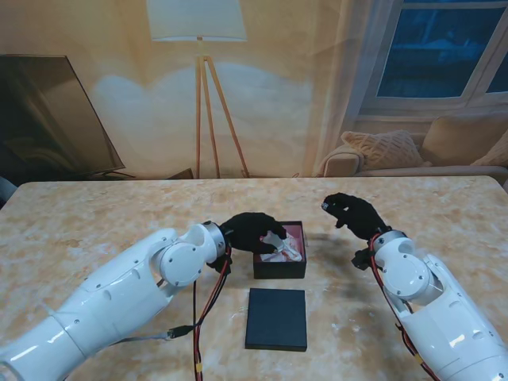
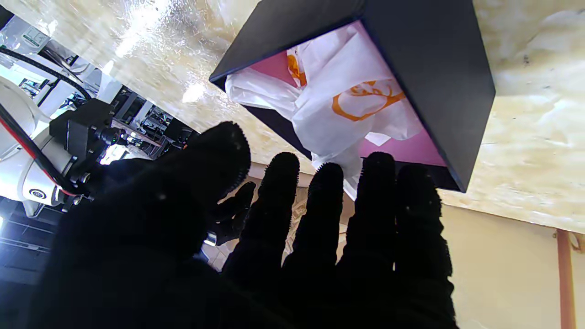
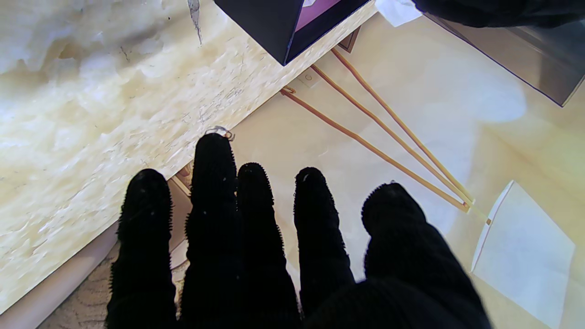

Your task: Pack mini donuts into a plastic bag, tie the opening and put the bag into the gift box

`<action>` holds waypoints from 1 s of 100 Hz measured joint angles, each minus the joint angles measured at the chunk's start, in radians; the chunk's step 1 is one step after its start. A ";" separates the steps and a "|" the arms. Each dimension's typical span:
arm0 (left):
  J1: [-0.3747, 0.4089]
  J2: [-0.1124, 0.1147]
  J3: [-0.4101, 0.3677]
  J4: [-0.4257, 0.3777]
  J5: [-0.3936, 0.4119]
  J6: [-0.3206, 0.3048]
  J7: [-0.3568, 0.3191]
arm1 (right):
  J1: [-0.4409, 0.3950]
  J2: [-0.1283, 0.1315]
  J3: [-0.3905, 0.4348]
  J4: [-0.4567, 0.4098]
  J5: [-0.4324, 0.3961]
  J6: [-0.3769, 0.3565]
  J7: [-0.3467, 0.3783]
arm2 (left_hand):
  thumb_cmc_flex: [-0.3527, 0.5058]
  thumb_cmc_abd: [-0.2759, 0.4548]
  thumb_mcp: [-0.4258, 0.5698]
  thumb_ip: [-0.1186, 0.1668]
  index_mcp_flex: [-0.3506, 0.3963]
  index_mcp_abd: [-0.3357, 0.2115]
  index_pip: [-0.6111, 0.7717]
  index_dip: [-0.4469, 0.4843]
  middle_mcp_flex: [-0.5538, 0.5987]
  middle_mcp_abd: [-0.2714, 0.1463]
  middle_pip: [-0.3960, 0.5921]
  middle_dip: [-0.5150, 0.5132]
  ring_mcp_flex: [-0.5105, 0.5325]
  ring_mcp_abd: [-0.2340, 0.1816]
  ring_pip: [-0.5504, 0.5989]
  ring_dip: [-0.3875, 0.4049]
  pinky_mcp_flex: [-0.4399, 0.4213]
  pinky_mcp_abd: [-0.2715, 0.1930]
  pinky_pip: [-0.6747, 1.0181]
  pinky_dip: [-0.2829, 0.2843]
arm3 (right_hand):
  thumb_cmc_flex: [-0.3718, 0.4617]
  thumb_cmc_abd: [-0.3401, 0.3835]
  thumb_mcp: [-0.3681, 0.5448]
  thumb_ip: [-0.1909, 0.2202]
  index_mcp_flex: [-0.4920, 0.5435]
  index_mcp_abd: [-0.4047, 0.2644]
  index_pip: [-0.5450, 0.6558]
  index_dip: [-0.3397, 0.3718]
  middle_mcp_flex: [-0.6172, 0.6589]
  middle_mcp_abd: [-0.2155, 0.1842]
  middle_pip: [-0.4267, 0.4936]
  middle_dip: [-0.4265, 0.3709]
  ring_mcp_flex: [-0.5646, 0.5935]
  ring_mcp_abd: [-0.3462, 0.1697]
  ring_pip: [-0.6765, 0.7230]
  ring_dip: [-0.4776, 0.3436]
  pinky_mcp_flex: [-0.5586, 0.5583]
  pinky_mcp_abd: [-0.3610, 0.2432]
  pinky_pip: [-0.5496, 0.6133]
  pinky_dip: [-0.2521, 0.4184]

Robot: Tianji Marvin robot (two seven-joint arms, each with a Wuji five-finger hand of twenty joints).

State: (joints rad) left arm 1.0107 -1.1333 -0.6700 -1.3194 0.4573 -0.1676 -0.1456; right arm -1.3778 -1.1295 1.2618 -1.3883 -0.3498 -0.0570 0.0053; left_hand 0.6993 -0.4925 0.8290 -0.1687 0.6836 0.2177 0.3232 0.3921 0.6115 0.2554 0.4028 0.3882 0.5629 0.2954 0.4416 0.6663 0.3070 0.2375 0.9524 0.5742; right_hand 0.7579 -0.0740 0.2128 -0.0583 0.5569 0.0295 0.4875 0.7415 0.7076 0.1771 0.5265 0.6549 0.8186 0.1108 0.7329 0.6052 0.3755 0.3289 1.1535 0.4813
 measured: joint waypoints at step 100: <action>-0.176 -0.036 0.219 0.155 -0.165 -0.031 -0.157 | 0.000 0.000 0.002 0.000 -0.005 -0.003 -0.007 | 0.015 0.308 -0.409 0.051 0.042 0.007 -0.089 -0.022 0.000 0.000 -0.059 -0.069 -0.045 0.001 -0.092 -0.120 -0.076 0.000 -0.071 -0.101 | 0.000 0.000 0.000 0.000 0.000 0.000 0.000 -0.009 0.000 0.008 -0.001 0.000 0.000 0.000 0.000 0.000 -0.007 0.000 -0.001 0.000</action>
State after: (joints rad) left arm 0.8344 -1.1693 -0.4506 -1.1649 0.2928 -0.1990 -0.3028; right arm -1.3781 -1.1298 1.2638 -1.3881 -0.3544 -0.0597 -0.0017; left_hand 0.7147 -0.1849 0.4203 -0.1173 0.7252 0.2251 0.2340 0.3701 0.6119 0.2558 0.3443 0.3188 0.5183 0.2969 0.3497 0.5462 0.2310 0.2375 0.8815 0.4733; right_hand 0.7579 -0.0740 0.2128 -0.0583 0.5567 0.0295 0.4876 0.7325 0.7076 0.1852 0.5259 0.6549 0.8185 0.1108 0.7329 0.6052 0.3688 0.3290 1.1530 0.4813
